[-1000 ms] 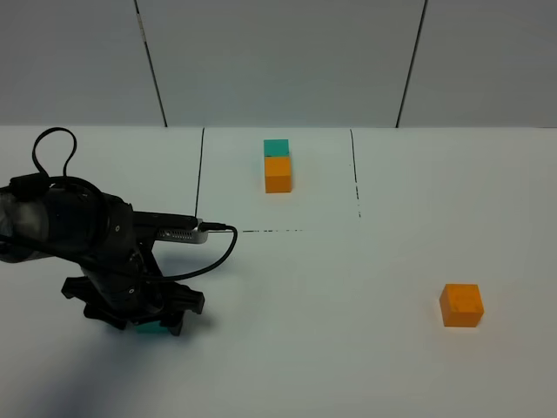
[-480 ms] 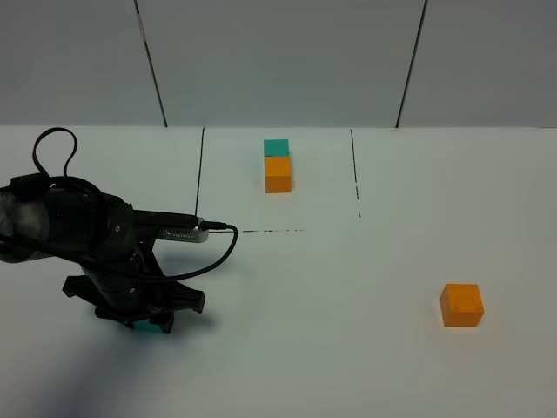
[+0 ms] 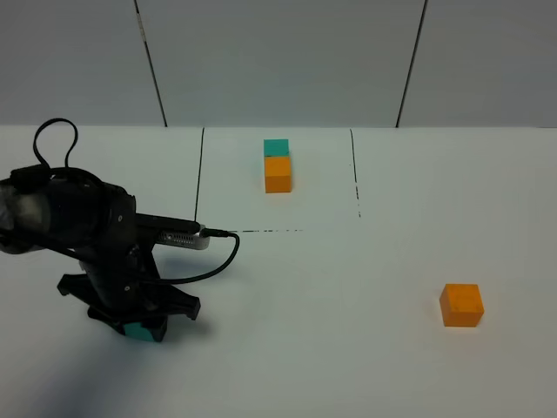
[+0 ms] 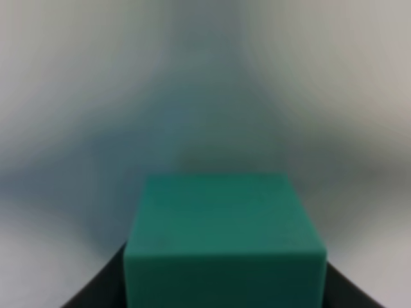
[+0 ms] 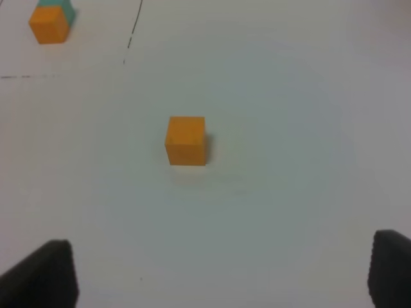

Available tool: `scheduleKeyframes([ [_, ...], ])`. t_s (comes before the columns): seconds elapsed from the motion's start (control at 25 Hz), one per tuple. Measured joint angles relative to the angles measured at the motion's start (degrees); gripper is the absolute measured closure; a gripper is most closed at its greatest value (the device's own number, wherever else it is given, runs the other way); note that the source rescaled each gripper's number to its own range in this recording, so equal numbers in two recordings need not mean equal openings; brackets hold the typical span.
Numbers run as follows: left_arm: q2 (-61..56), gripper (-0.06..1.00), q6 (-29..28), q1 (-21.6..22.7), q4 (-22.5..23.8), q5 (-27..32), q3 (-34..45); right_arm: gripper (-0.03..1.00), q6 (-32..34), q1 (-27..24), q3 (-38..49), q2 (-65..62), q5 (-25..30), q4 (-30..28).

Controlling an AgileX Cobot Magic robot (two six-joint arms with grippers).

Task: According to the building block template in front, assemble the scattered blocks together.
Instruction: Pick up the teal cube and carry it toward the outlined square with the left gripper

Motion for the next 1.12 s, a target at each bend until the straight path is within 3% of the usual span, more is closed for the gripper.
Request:
scheduleKeyframes([
  [0.12, -2.5, 0.94, 5.9, 0.0, 2.4, 3.1, -4.4, 0.17, 0.0, 0.0, 0.0, 0.0, 0.0, 0.0],
  [0.36, -3.6, 0.94, 30.4, 0.0, 1.2, 11.3, -13.4, 0.17, 0.0, 0.0, 0.0, 0.0, 0.0, 0.0],
  [0.52, -3.6, 0.94, 43.6, -0.3, 0.1, 15.5, -17.0, 0.17, 0.0, 0.0, 0.0, 0.0, 0.0, 0.0],
  [0.8, -3.0, 0.94, 55.2, -3.8, 1.2, 16.2, -18.0, 0.17, 0.0, 0.0, 0.0, 0.0, 0.0, 0.0],
  [1.12, 3.2, 0.94, 58.7, -10.2, 6.8, 14.9, -21.0, 0.17, 0.0, 0.0, 0.0, 0.0, 0.0, 0.0],
])
